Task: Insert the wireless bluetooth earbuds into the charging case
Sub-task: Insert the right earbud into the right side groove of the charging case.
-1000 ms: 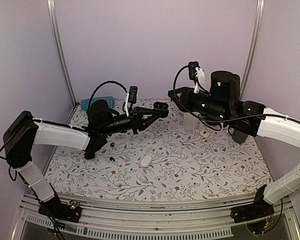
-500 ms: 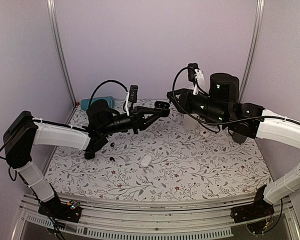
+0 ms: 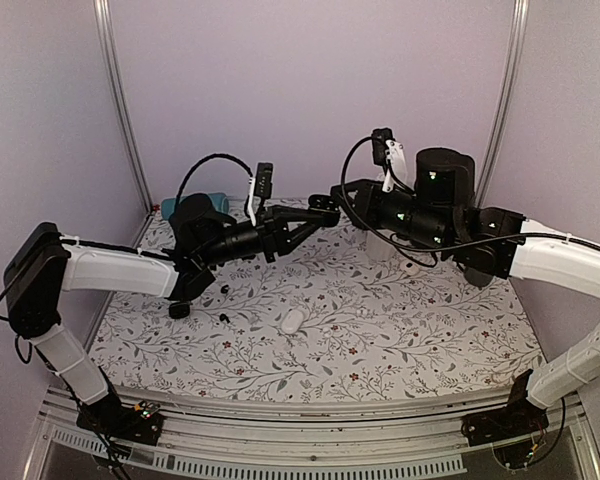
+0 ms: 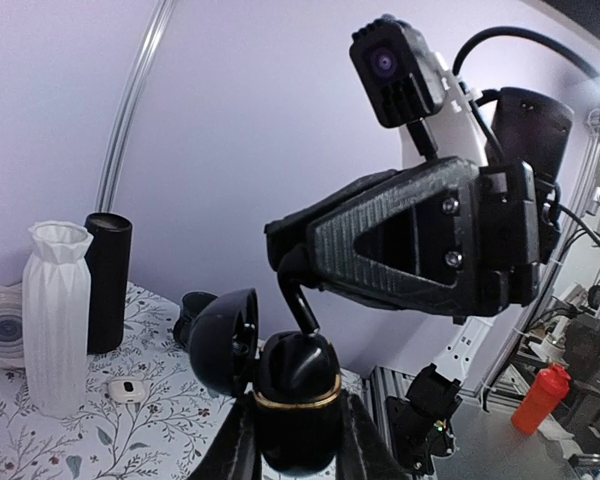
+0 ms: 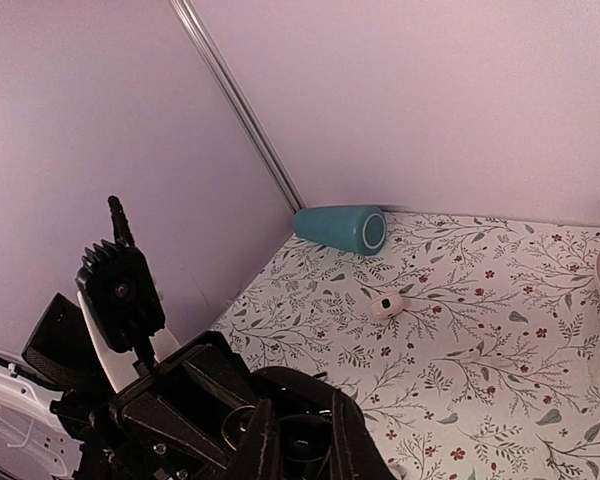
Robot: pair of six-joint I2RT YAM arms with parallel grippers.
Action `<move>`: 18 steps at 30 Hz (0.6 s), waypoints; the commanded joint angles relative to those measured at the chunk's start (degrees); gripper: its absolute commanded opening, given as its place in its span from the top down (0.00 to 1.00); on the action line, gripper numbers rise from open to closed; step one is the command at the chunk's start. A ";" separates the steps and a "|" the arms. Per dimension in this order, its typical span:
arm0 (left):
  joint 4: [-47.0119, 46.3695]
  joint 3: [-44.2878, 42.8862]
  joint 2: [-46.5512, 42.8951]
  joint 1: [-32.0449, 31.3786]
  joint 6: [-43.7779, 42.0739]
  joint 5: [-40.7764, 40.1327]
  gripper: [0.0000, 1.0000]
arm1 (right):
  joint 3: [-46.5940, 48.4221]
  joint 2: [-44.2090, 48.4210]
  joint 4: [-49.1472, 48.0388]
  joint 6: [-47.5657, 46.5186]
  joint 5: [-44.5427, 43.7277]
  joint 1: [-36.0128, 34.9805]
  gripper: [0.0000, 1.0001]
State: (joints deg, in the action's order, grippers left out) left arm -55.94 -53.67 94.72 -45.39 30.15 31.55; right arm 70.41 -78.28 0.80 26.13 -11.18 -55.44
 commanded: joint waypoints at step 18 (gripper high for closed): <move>-1.78 -2.24 -2.99 -0.77 0.52 -0.18 1.00 | -0.71 -1.41 -0.37 -1.84 -3.22 -1.45 0.88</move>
State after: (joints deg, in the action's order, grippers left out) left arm -55.79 -53.98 94.39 -45.58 30.35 32.10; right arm 70.41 -78.96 0.30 25.43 -13.19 -56.27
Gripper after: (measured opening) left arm 0.214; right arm 0.135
